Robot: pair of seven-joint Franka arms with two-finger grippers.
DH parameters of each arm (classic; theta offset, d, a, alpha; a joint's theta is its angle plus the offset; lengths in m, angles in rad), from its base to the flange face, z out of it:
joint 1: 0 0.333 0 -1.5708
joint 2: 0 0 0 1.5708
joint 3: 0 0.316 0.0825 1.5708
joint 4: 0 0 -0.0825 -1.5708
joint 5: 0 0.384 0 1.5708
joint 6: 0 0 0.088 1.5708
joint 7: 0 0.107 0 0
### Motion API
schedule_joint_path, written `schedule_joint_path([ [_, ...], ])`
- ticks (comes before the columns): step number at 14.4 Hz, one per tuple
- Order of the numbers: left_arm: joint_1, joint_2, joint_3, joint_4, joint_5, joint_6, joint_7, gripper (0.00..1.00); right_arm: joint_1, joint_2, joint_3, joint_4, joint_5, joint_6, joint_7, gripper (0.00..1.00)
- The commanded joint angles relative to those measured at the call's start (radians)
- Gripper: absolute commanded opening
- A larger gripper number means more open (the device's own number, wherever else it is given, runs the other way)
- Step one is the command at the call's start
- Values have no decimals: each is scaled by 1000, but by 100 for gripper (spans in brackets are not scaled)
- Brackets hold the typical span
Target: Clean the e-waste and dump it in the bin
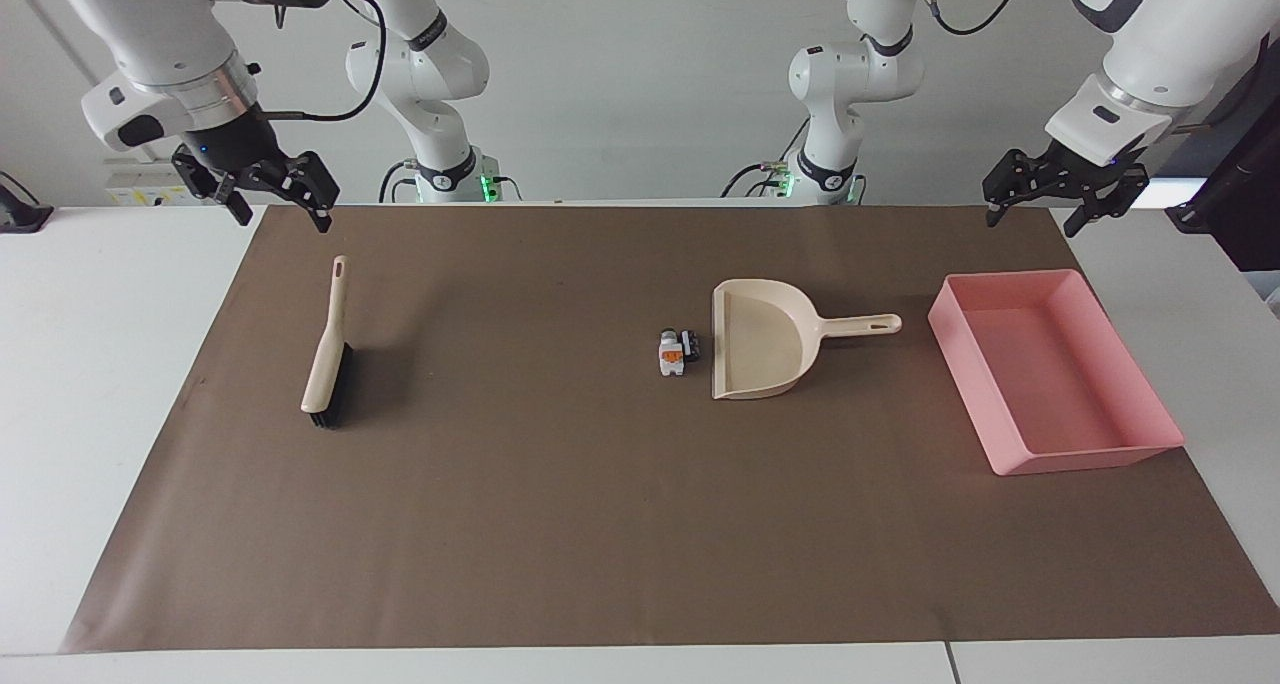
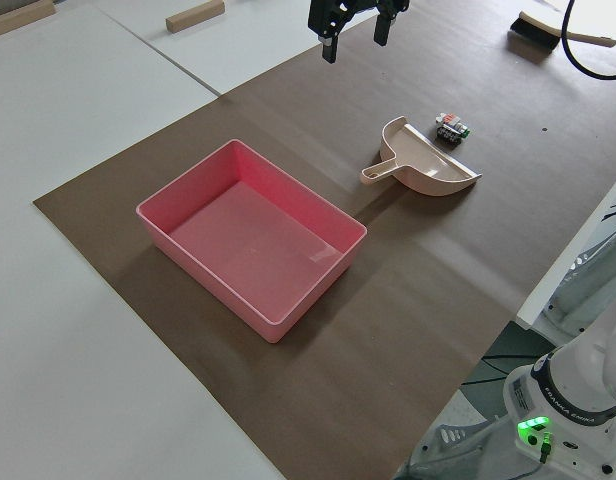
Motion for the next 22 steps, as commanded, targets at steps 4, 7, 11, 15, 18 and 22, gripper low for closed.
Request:
schedule_joint_path([
  [4, 3, -16, 1, -59, 7, 74, 368, 99, -9, -12, 4, -20, 2, -13, -19, 99],
  [7, -6, -16, 1, -88, 1, 127, 540, 99, -23, -28, -1, -60, 4, -1, -26, 99],
  [11, -26, -29, -7, -169, 1, 171, 736, 98, -86, -160, -5, -367, 4, 196, -65, 99],
  [15, -109, -82, -7, -358, 4, 286, 792, 97, -118, -188, -9, -577, 4, 364, -161, 99],
  [18, -155, -72, -7, -424, 15, 323, 812, 97, -149, -154, -9, -690, 5, 500, -210, 99],
  [22, -263, -67, -7, -580, 191, 510, 800, 97, -169, -151, -7, -819, 5, 616, -237, 99],
])
